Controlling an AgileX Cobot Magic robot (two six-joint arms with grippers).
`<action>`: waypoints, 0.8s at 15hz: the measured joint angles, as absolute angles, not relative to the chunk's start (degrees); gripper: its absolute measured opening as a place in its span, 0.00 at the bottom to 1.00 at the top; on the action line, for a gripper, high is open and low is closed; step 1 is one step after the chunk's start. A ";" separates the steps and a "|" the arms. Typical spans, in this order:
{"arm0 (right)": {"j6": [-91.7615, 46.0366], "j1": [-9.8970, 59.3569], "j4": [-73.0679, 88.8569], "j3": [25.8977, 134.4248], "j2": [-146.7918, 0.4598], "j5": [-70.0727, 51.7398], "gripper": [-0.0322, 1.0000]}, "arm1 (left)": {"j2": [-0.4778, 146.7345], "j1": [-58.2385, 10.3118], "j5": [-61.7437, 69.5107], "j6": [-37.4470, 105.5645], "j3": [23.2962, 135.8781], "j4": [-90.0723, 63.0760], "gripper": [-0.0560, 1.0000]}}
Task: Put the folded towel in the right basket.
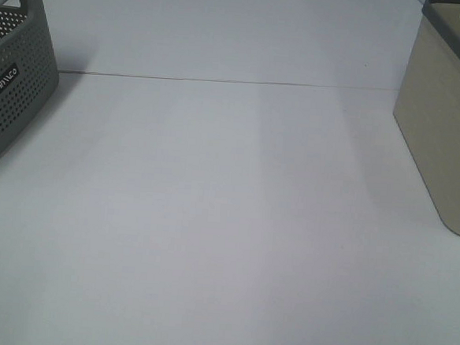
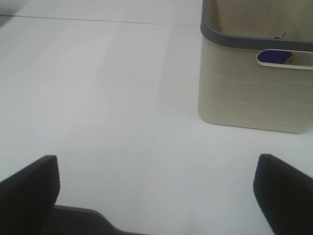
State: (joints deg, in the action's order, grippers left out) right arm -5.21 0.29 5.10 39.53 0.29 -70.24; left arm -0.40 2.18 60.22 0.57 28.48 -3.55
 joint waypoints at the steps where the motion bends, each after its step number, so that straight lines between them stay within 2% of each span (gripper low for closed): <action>1: -5.21 0.29 5.90 38.45 0.29 -69.67 0.99 | -0.40 2.18 60.22 0.57 28.48 -3.55 0.99; 8: -5.84 0.29 7.33 29.62 0.29 -62.80 0.99 | -0.40 2.18 60.22 0.57 28.48 -3.55 0.99; 12: -5.96 5.73 7.91 28.71 0.29 -61.08 0.99 | -0.40 2.18 60.22 0.57 28.48 -3.55 0.99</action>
